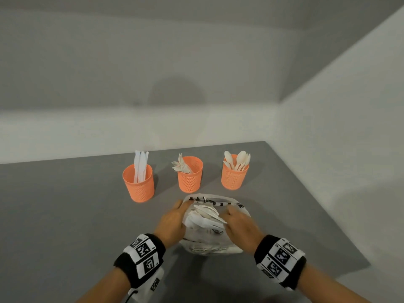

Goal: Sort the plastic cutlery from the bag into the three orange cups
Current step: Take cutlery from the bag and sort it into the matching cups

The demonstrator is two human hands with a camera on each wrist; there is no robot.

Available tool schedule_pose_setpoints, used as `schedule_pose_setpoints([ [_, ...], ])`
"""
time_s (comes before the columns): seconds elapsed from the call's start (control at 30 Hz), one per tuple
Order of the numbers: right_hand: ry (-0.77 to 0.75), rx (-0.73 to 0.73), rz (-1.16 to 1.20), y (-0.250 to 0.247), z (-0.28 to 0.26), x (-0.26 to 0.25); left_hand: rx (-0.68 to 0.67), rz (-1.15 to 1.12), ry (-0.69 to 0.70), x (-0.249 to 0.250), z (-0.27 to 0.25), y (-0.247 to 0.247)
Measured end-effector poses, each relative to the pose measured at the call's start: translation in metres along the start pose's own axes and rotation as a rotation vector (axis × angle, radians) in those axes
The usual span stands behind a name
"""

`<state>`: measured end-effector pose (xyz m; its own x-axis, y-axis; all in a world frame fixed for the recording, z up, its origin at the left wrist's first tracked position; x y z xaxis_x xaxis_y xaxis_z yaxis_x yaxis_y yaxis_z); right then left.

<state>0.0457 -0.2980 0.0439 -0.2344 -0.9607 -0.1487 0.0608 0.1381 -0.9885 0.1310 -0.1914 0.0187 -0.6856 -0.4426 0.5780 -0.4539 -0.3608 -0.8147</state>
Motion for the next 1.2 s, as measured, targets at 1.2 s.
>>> schedule_pose_setpoints([
  [1.2,0.144,-0.437,0.049,0.024,0.045,0.016,0.104,-0.090,-0.062,0.010,0.014,-0.009],
])
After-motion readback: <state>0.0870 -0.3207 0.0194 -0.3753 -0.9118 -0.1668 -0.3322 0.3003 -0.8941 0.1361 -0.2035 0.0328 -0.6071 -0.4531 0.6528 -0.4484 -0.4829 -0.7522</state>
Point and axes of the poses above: each hand's wrist, its own z-axis towards the middle knuckle, its own y-axis out of the palm, x = y × z, the point moved 10 cm from there along z, towards the middle knuckle, and after that the axes turned 9 degrees about y, right-handed, at the moved point
